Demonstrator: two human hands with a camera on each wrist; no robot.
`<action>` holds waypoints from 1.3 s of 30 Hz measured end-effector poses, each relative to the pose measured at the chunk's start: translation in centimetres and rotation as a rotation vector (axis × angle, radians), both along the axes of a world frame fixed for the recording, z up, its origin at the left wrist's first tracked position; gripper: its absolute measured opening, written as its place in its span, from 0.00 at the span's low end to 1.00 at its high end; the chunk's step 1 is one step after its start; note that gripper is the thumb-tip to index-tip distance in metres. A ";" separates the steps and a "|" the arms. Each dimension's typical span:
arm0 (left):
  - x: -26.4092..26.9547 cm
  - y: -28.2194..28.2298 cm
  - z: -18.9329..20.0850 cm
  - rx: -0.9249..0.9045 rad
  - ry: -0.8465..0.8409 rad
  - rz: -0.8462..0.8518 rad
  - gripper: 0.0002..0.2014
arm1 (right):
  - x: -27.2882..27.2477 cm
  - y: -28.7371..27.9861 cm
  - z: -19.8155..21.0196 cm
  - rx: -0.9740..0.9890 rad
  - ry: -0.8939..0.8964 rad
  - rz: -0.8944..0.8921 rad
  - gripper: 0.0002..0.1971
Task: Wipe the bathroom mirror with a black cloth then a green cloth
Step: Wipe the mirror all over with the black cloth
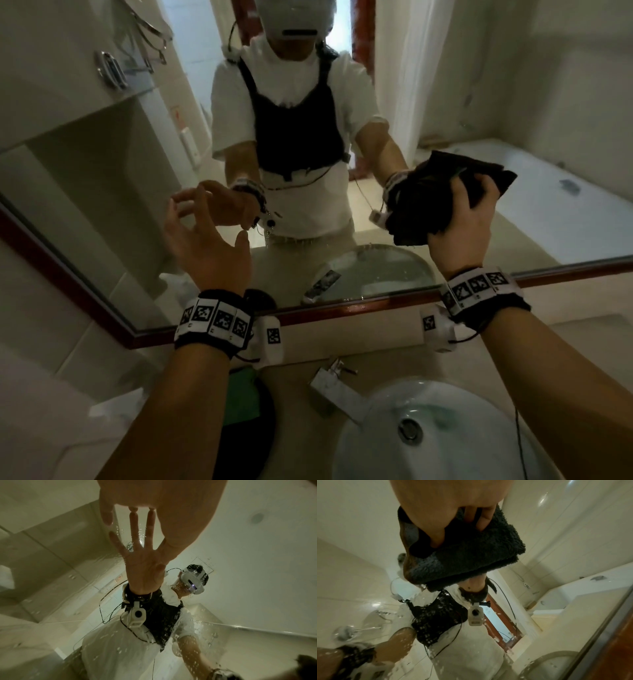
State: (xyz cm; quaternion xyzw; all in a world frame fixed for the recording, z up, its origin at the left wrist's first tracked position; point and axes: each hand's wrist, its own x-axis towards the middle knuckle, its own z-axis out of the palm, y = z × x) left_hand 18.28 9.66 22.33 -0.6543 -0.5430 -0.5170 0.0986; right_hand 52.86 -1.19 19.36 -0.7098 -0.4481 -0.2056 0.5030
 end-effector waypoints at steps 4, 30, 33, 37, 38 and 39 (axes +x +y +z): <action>0.1 0.6 -0.7 0.043 -0.016 0.003 0.44 | -2.1 1.0 -0.1 -0.004 -0.027 0.047 0.32; -0.4 0.5 -1.1 0.000 0.028 -0.013 0.45 | 0.0 -0.9 -4.2 -0.118 0.016 -0.019 0.30; -0.4 0.7 -1.3 0.057 0.019 -0.004 0.43 | -0.3 -0.9 -4.2 -0.131 0.035 -0.027 0.30; -0.4 0.8 -1.5 0.007 0.008 -0.012 0.44 | -3.1 -0.1 -4.5 -0.215 0.035 0.021 0.33; -0.4 0.8 -1.5 -0.005 0.010 -0.012 0.44 | -4.3 0.3 -4.7 -0.242 0.016 0.040 0.33; -0.3 0.7 -1.5 -0.015 0.014 -0.008 0.44 | -5.6 0.8 -4.9 -0.260 -0.014 0.064 0.32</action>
